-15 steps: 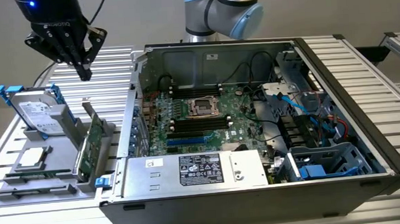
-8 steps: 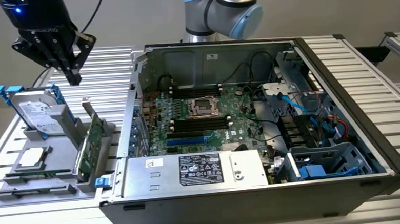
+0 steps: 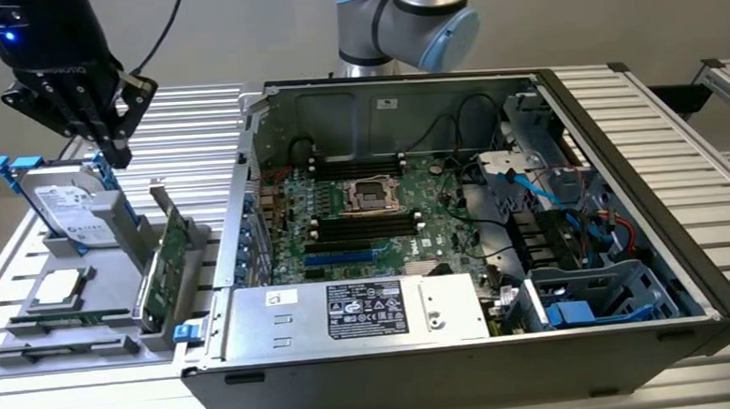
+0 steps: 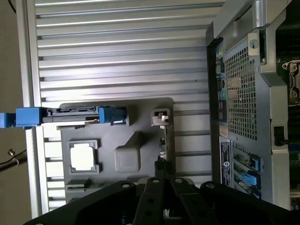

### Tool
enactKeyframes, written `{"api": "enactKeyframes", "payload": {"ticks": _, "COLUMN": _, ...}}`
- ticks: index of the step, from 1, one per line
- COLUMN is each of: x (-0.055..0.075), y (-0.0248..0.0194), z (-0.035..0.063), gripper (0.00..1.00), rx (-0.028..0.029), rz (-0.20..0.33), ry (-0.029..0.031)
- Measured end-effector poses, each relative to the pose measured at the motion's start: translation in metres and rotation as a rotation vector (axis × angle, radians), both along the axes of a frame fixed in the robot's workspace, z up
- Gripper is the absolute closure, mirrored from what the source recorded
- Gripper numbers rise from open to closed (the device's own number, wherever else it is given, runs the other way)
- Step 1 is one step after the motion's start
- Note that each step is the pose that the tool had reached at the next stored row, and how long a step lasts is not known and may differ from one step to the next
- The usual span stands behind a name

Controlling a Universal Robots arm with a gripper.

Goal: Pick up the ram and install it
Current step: 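Reach for the ram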

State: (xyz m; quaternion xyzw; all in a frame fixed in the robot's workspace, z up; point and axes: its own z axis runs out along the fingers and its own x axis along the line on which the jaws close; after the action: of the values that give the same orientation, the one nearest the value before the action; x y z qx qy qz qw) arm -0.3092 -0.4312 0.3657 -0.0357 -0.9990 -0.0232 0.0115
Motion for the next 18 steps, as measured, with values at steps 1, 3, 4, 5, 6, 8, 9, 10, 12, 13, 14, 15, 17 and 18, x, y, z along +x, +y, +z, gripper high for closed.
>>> {"api": "enactKeyframes", "payload": {"ticks": 1, "x": -0.002, "y": -0.0012, "z": -0.0011, "gripper": 0.89, "rx": 0.0000, "rz": 0.000, "ry": 0.0012}}
{"api": "enactKeyframes", "payload": {"ticks": 3, "x": -0.006, "y": -0.0036, "z": -0.0032, "gripper": 0.89, "rx": 0.0001, "rz": 0.000, "ry": 0.0035}}
{"api": "enactKeyframes", "payload": {"ticks": 4, "x": -0.008, "y": -0.0047, "z": -0.0043, "gripper": 0.89, "rx": 0.0000, "rz": 0.000, "ry": 0.0047}}
{"api": "enactKeyframes", "payload": {"ticks": 5, "x": -0.010, "y": -0.0060, "z": -0.0055, "gripper": 0.89, "rx": 0.0000, "rz": 0.000, "ry": 0.0059}}
{"api": "enactKeyframes", "payload": {"ticks": 6, "x": -0.012, "y": -0.0072, "z": -0.0067, "gripper": 0.89, "rx": 0.0000, "rz": 0.000, "ry": 0.0067}}
{"api": "enactKeyframes", "payload": {"ticks": 8, "x": -0.016, "y": -0.0096, "z": -0.0092, "gripper": 0.89, "rx": 0.0001, "rz": 0.000, "ry": 0.0085}}
{"api": "enactKeyframes", "payload": {"ticks": 9, "x": -0.018, "y": -0.0110, "z": -0.0103, "gripper": 0.89, "rx": 0.0000, "rz": 0.000, "ry": 0.0094}}
{"api": "enactKeyframes", "payload": {"ticks": 10, "x": -0.019, "y": -0.0125, "z": -0.0114, "gripper": 0.89, "rx": 0.0000, "rz": 0.001, "ry": 0.0102}}
{"api": "enactKeyframes", "payload": {"ticks": 12, "x": -0.021, "y": -0.0155, "z": -0.0131, "gripper": 0.89, "rx": 0.0000, "rz": 0.002, "ry": 0.0116}}
{"api": "enactKeyframes", "payload": {"ticks": 13, "x": -0.022, "y": -0.0170, "z": -0.0140, "gripper": 0.89, "rx": 0.0001, "rz": 0.002, "ry": 0.0121}}
{"api": "enactKeyframes", "payload": {"ticks": 14, "x": -0.024, "y": -0.0185, "z": -0.0148, "gripper": 0.89, "rx": 0.0000, "rz": 0.003, "ry": 0.0125}}
{"api": "enactKeyframes", "payload": {"ticks": 15, "x": -0.025, "y": -0.0199, "z": -0.0156, "gripper": 0.89, "rx": 0.0000, "rz": 0.003, "ry": 0.0127}}
{"api": "enactKeyframes", "payload": {"ticks": 17, "x": -0.027, "y": -0.0226, "z": -0.0171, "gripper": 0.89, "rx": 0.0000, "rz": 0.004, "ry": 0.0132}}
{"api": "enactKeyframes", "payload": {"ticks": 18, "x": -0.029, "y": -0.0241, "z": -0.0178, "gripper": 0.89, "rx": 0.0000, "rz": 0.004, "ry": 0.0133}}
